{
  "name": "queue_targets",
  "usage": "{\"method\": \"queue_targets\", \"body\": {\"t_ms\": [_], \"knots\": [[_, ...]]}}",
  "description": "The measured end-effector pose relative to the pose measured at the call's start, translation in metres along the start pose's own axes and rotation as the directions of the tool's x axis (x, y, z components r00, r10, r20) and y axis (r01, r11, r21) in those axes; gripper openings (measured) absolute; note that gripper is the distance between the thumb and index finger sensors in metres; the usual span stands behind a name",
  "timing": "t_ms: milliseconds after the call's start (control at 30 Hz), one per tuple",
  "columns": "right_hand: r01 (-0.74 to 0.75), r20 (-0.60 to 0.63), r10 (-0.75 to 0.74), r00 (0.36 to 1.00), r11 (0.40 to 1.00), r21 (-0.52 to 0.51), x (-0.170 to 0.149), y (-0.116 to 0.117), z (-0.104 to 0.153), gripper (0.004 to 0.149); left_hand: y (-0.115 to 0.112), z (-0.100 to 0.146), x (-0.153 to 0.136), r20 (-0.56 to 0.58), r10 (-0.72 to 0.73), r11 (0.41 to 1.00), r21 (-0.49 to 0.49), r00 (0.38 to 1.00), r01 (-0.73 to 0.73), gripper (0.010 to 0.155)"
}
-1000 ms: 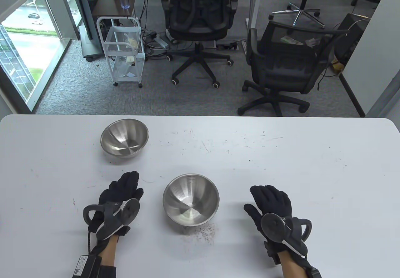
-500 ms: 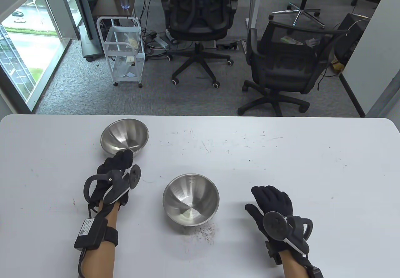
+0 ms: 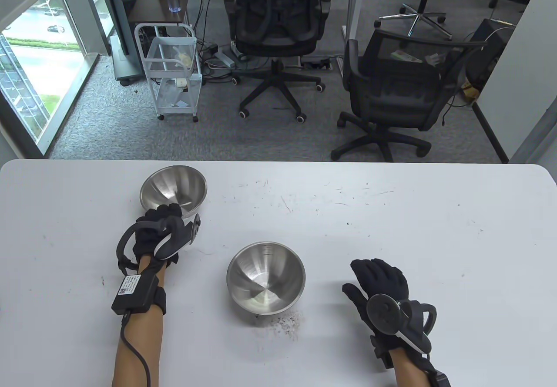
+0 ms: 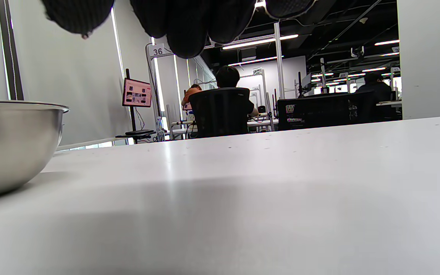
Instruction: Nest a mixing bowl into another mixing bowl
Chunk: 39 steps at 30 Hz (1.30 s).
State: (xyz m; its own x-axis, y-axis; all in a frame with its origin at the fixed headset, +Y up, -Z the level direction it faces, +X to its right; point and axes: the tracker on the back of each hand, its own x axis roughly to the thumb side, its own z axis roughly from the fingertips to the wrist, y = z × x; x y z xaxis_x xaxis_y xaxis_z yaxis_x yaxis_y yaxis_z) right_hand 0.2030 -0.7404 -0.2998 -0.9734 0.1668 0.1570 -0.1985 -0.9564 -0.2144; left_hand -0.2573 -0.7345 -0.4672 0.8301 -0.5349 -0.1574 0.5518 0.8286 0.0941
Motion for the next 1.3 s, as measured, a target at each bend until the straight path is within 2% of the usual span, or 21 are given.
{"method": "queue_targets", "body": {"t_ms": [267,500,600,867,1033,1200,1300], "knots": [[-0.001,-0.005,0.001,1.000,1.000,0.004,-0.001,0.000,0.000,0.061,-0.003,-0.007,0.008,0.004,-0.066,0.997,0.029,0.998,0.066,0.031],[0.002,-0.013,-0.002,1.000,1.000,0.005,-0.002,0.000,-0.001,0.061,-0.001,-0.004,0.005,-0.023,-0.045,0.997,0.060,0.999,0.046,0.032],[0.005,-0.019,-0.005,1.000,1.000,0.010,-0.004,0.001,-0.001,0.061,0.005,0.002,0.001,-0.032,0.012,0.998,0.068,0.999,-0.010,0.032],[0.024,-0.038,-0.023,0.999,1.000,0.006,-0.010,0.000,-0.001,0.060,0.033,0.035,-0.007,-0.012,0.101,0.987,0.126,0.995,-0.098,0.033],[0.028,-0.035,-0.028,0.999,1.000,-0.001,-0.011,0.000,-0.001,0.060,0.061,0.068,-0.012,0.035,0.184,0.964,0.188,0.982,-0.188,0.033],[0.033,-0.030,-0.033,0.999,0.999,0.000,-0.011,0.001,-0.001,0.060,0.085,0.101,-0.009,0.109,0.132,0.947,0.279,0.985,-0.158,0.033],[0.035,-0.027,-0.035,0.999,0.999,0.000,-0.010,0.001,-0.001,0.060,0.099,0.118,-0.009,0.149,0.146,0.931,0.312,0.978,-0.187,0.033]]}}
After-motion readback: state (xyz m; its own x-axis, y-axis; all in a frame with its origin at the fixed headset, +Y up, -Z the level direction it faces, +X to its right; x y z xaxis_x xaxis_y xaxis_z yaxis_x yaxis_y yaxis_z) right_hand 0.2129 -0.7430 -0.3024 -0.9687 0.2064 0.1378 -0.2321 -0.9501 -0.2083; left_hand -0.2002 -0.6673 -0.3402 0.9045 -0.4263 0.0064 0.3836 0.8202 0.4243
